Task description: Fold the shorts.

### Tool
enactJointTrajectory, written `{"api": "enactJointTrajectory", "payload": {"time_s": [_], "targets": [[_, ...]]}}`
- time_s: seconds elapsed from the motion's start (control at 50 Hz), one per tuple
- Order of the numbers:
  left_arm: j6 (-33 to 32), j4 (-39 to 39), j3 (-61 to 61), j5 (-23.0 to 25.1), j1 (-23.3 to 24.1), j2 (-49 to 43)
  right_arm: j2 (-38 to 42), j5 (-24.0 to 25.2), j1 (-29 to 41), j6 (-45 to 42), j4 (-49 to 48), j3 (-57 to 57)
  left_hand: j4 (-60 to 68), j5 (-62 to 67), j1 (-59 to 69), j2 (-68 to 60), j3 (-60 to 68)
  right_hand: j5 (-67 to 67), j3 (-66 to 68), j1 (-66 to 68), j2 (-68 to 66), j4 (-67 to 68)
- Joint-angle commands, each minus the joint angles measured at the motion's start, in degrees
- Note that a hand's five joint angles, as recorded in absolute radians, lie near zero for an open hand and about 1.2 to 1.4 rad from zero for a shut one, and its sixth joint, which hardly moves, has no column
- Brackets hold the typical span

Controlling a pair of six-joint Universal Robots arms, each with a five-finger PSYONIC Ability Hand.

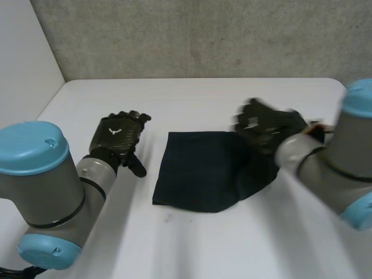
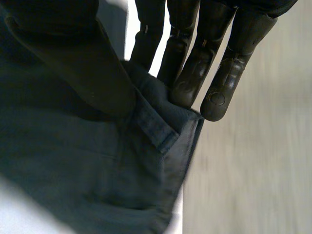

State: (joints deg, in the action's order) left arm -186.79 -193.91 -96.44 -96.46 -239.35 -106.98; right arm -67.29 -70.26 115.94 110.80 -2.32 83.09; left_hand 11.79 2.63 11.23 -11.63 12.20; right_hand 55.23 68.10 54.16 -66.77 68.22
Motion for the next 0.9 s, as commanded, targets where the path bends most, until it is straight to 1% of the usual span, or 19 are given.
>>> {"api": "enactJointTrajectory", "payload": {"time_s": [0.02,0.04,0.06,0.1,0.12,0.14,0.2,0.22,0.28,0.3,0.36,0.38,0.44,0.46,0.54,0.66,0.74,0.84,0.9], "targets": [[0.37,-1.21,0.38,-3.20,-3.22,3.53,10.24,14.08,11.84,2.66,0.12,-7.85,-0.90,-1.74,-0.35,0.74,-1.31,14.77,11.90,25.84,-13.23,11.78],[0.37,-1.38,0.55,-3.38,-3.93,3.97,11.64,14.79,12.46,3.71,0.12,-8.55,-0.73,-1.57,-0.18,0.58,-1.14,14.77,11.90,25.84,-13.23,11.78],[0.46,-1.56,0.73,-3.47,-4.54,4.32,14.01,15.41,13.34,6.50,0.21,-10.12,-0.57,-1.41,-0.01,0.41,-0.97,0.67,-2.19,11.75,0.87,-2.31],[0.63,-1.74,1.34,-3.47,-5.86,5.11,15.61,15.33,13.78,10.38,0.30,-11.54,-0.56,-1.40,-0.01,0.41,-0.97,-18.72,-21.59,-7.65,20.26,-21.71],[0.72,-1.74,1.60,-3.38,-5.95,5.20,16.05,15.41,13.79,12.57,0.30,-12.16,-0.56,-1.40,-0.01,0.41,-0.97,-25.47,-28.34,-14.40,27.01,-28.46],[0.81,-1.74,1.87,-3.38,-6.13,5.29,16.31,15.41,13.70,17.64,0.30,-13.29,-0.56,-1.40,-0.01,0.41,-0.97,-35.37,-38.23,-24.29,36.91,-38.35],[1.42,-1.74,3.62,-3.38,-6.22,5.29,15.88,15.32,13.35,26.98,0.21,-14.44,-0.56,-1.40,-0.01,0.41,-0.97,-52.24,-55.11,-41.17,53.78,-55.23],[1.60,-1.74,3.98,-3.29,-6.22,5.20,15.09,15.32,13.26,33.54,0.04,-14.71,-0.56,-1.40,-0.01,0.41,-0.97,-55.23,-58.10,-44.16,56.77,-58.22],[1.78,-1.74,5.56,-3.12,-5.87,5.03,12.81,14.36,12.73,43.33,0.03,-14.71,-0.56,-1.40,-0.01,0.41,-0.97,-55.23,-58.10,-44.16,56.77,-58.22],[1.78,-1.74,6.00,-3.12,-5.78,4.68,10.89,13.05,11.51,49.19,0.03,-14.36,-0.56,-1.40,-0.01,0.41,-0.97,-55.23,-58.10,-44.16,56.77,-58.22],[1.69,-1.74,8.02,-2.15,-5.34,3.45,8.15,9.54,8.43,56.69,0.03,-13.57,-0.56,-1.40,-0.01,0.41,-0.97,-55.23,-58.10,-44.16,56.77,-58.22],[1.69,-1.74,9.15,-1.02,-4.64,1.70,6.58,6.74,6.60,60.89,0.12,-13.13,-0.56,-1.40,-0.01,0.41,-0.97,-55.23,-58.10,-44.16,56.77,-58.22],[1.78,-1.39,11.44,1.09,-2.45,-1.38,5.42,2.86,5.09,65.40,0.39,-12.87,-0.23,-1.07,0.32,0.08,-0.64,-55.23,-58.10,-44.16,56.77,-58.22],[1.78,-0.95,13.02,2.67,-0.79,-3.30,5.33,0.58,4.39,67.16,0.73,-12.78,0.44,-0.40,0.99,-0.59,0.03,-55.23,-58.10,-44.16,56.77,-58.22],[1.60,1.07,16.01,4.18,2.65,-8.58,6.73,-2.51,3.42,66.57,2.31,-12.86,1.29,0.45,1.84,-1.44,0.88,-55.23,-58.10,-44.16,56.77,-58.22],[1.78,7.31,19.36,3.91,3.45,-16.58,14.29,-3.57,2.89,61.38,5.48,-14.09,1.45,0.61,2.01,-1.61,1.05,-55.23,-58.10,-44.16,56.77,-58.22],[1.60,11.88,20.85,3.83,3.80,-21.25,19.21,-5.59,2.97,56.20,6.45,-15.50,1.45,0.61,2.01,-1.61,1.05,-55.23,-58.10,-44.16,56.77,-58.22],[1.25,14.61,21.21,3.74,3.98,-23.10,21.85,-13.31,2.89,49.27,6.80,-16.38,1.62,0.78,2.18,-1.78,1.22,-55.23,-58.10,-44.16,56.77,-58.22],[1.16,15.05,21.47,3.83,3.71,-22.84,21.24,-15.34,2.80,47.14,6.80,-16.21,1.62,0.78,2.18,-1.78,1.22,-55.23,-58.10,-44.16,56.77,-58.22]]}}
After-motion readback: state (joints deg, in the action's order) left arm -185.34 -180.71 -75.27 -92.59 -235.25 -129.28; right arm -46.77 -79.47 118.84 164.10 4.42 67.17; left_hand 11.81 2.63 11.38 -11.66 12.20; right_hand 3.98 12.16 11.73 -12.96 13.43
